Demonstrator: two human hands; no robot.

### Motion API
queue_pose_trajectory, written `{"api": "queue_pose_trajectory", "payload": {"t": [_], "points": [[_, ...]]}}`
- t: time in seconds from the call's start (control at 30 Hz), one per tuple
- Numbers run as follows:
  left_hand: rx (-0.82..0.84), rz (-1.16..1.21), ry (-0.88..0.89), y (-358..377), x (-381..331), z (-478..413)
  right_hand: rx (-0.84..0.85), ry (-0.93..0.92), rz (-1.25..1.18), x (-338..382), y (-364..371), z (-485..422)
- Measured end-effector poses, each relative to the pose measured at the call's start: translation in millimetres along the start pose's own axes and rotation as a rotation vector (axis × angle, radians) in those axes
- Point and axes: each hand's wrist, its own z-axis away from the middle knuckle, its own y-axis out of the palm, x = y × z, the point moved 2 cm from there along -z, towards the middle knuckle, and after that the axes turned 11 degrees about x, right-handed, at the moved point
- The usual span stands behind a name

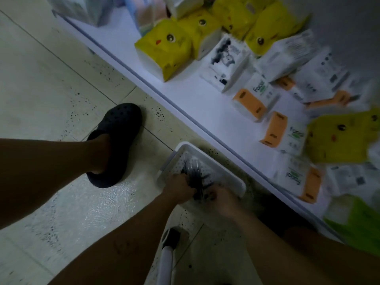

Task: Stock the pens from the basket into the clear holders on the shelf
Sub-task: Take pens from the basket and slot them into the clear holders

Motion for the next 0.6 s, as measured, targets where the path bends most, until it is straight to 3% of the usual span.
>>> {"api": "queue_pose_trajectory", "payload": {"t": [0.23,0.47,0.6], "points": [[0.048,0.176,0.033,3,2,-30,0.025,-0.007,0.137,2,13,-50],[-0.075,0.376,-0.03,8,12,-33,0.057,-0.032,0.121,4,24,-71],[-0.296,0.511,-0.086,2,19,-28,-0.049,-0.05,-0.023,3,18,-59]]}}
